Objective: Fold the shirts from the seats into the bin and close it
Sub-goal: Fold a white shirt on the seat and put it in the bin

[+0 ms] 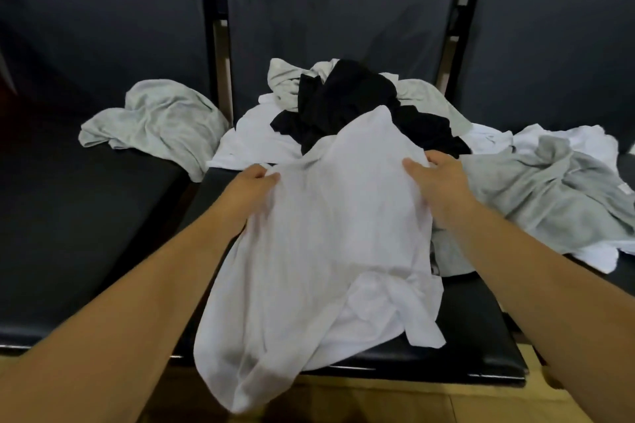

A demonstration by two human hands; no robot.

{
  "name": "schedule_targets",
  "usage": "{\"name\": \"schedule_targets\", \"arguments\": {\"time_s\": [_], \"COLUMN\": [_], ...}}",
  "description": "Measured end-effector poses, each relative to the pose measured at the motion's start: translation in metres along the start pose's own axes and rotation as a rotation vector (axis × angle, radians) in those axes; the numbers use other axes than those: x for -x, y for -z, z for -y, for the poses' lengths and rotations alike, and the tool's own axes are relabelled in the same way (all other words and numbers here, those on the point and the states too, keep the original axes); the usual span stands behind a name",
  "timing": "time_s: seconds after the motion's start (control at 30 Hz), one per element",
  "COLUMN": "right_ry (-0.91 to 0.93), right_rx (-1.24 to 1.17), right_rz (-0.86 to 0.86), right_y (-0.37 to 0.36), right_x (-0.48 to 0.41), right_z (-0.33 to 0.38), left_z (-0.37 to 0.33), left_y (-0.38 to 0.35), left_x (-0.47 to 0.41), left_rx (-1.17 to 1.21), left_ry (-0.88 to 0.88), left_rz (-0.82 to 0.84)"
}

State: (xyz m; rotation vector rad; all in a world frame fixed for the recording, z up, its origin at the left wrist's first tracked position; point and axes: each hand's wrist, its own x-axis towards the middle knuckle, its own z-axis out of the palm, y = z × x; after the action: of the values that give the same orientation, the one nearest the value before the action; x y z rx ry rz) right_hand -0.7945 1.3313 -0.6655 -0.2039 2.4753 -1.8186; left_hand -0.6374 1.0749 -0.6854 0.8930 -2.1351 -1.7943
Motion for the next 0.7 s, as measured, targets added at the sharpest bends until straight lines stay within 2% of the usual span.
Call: {"name": "schedule_targets", "arguments": {"time_s": [0.07,0.13,0.3,0.37,0.4,0.43,0.5,0.6,0.7], "right_ry": [-0.031,-0.014,0.133,0.145,0.099,0.007,-0.191,-0.378,-0.489], "right_rx": [-0.061,-0.100,-0.121,-0.175,-0.275,-0.412,-0.672,-0.597,-0.471], "right_rz": [-0.012,-0.039,-0.079,-0.100,-0.091,-0.038,0.173,0.379,0.472], "right_y": [0.007,0.013,0.027,0.037,0.043,0.049,0.059,0.068,0.075], "right_x": [0.002,0.007,0.026,0.033,0.034,0.036,0.042,0.054,0.065], "right_z": [0.002,0.007,0.026,0.039,0.046,0.052,0.062,0.068,0.065], "left_z": [-0.008,-0.017,-0.041,-0.052,-0.058,-0.063,-0.069,-0.067,-0.069], "left_y": [0.011,0.020,0.026,0.028,0.030,0.030,0.030,0.029,0.035], "left_x": [0.011,0.023,0.051,0.063,0.069,0.075,0.089,0.106,0.119], "left_rx": [0.354,0.574,0.737,0.803,0.835,0.854,0.796,0.564,0.486], "left_ry": [0.112,0.180,0.220,0.235,0.243,0.251,0.290,0.378,0.345], "left_rz": [0.110,0.148,0.073,0.081,0.104,0.138,0.221,0.315,0.236]}}
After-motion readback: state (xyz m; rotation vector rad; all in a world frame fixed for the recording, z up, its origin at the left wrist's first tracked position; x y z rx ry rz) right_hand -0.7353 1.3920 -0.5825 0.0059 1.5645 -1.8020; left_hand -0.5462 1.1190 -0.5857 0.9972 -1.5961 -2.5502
